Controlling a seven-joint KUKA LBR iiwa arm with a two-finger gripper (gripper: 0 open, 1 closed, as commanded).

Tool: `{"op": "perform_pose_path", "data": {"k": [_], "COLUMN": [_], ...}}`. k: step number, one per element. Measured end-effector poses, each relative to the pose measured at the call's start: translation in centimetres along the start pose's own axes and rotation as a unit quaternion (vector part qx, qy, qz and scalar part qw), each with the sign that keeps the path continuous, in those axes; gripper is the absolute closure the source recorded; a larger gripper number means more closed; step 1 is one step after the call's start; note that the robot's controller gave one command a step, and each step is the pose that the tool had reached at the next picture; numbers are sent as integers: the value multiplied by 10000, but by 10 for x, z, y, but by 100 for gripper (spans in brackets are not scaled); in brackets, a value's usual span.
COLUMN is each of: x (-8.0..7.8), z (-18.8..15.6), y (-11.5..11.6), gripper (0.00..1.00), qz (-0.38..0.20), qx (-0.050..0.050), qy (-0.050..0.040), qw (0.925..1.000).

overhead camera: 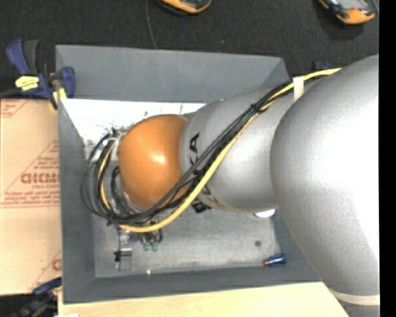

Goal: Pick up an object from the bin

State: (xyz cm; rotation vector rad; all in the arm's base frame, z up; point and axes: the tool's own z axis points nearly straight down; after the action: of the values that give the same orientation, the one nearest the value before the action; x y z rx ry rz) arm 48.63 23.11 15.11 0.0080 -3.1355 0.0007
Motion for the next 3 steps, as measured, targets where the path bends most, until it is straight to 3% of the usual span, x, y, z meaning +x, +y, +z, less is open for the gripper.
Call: {"op": "perform_pose_path", "data": {"k": [1,2,3], "x": [-2,-62,-62], "z": [-5,52,52], "y": [-1,-37,-37], "gripper": [0,0,0], "qz": [27,-813,-813], "qx": [-10,-19,-19], "qy": [-35,-75,-75], "qw": [10000,9967,9967]}}
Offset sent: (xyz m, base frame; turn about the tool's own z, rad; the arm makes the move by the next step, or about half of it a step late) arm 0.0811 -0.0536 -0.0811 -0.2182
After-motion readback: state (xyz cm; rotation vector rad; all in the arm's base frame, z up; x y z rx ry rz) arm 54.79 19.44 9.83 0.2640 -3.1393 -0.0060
